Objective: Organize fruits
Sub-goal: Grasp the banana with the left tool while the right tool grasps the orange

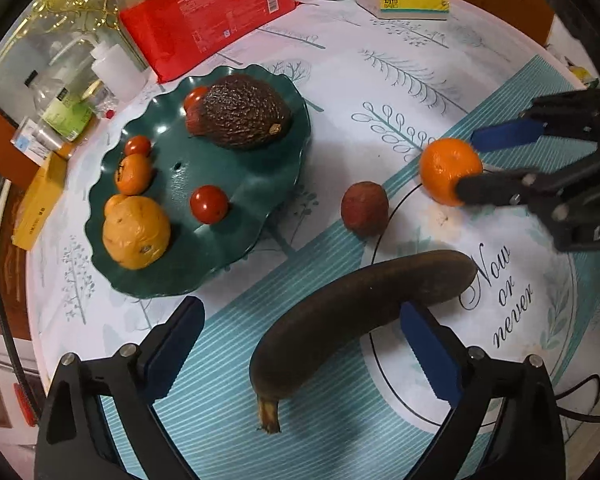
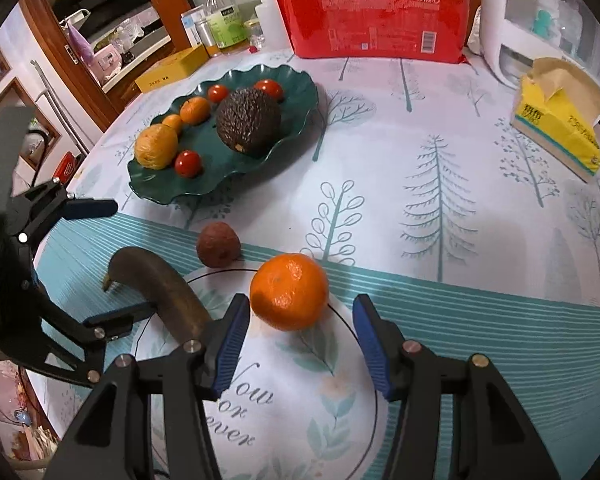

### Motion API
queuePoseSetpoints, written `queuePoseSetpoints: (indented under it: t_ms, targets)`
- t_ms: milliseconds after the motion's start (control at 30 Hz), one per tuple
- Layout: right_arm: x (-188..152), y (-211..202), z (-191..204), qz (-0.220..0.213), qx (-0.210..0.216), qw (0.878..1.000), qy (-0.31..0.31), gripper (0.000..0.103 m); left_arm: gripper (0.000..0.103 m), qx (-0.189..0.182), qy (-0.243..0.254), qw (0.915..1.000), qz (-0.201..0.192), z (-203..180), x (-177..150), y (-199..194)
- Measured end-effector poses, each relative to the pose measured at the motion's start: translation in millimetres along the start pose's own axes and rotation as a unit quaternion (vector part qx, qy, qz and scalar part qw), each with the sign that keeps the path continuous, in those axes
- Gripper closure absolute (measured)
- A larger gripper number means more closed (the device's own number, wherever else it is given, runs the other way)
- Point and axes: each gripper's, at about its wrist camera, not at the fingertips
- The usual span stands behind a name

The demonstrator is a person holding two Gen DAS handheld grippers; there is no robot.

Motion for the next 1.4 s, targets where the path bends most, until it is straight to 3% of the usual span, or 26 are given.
queuePoseSetpoints:
  t_ms: [300,400,500,667,767,833,867,1033,1167,1300,1400]
  targets:
    - [1,18,18,-0.001,-0.023,0.999,-0.050,0.050,0.010,-0.046,0.041,0.9980,0.016,2,1,6]
    - [0,18,19,-0.006,-0.035,0.998,-0.061,0.056,0.016,-0.050,0.074,0.9958,0.020,-4,0,8]
    - [-1,16,12,-0.006,-0.018,0.999,-0.047,0.057,0.023,-0.057,0.107,0.9925,0.016,-10,1,6]
    - [-5,13,9,-0.008,-0.008,0.999,-0.037,0.057,0.026,-0.076,0.156,0.9846,0.022,-13,4,7]
    - [-7,11,9,-0.006,-0.005,0.999,-0.039,0.057,0.037,-0.071,0.201,0.9758,0.049,-20,1,19]
    - [-8,11,10,-0.005,-0.006,0.999,-0.042,0.057,0.046,-0.081,0.210,0.9736,0.039,-18,5,19]
    - [-9,11,11,-0.005,-0.007,0.999,-0.042,0.057,0.053,-0.095,0.207,0.9723,0.050,-17,7,21]
    - [-11,10,12,-0.008,-0.011,0.999,-0.040,0.057,0.055,-0.102,0.184,0.9762,0.052,-11,10,23]
    - [-12,9,12,-0.007,-0.007,0.999,-0.031,0.058,0.060,-0.081,0.126,0.9861,0.071,-9,11,23]
    - [-18,5,14,-0.009,-0.003,1.000,-0.026,0.058,0.071,-0.084,0.066,0.9903,0.089,-4,6,17]
    - [-22,0,13,-0.011,0.002,1.000,-0.019,0.058,0.073,-0.089,0.023,0.9911,0.096,-5,-2,11]
Point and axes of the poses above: each gripper's, at about its wrist camera, not at the fingertips, and y roughly the way its jaws point, z to its left, x to its top, and after that the axes turned 1 degree about x, right-handed
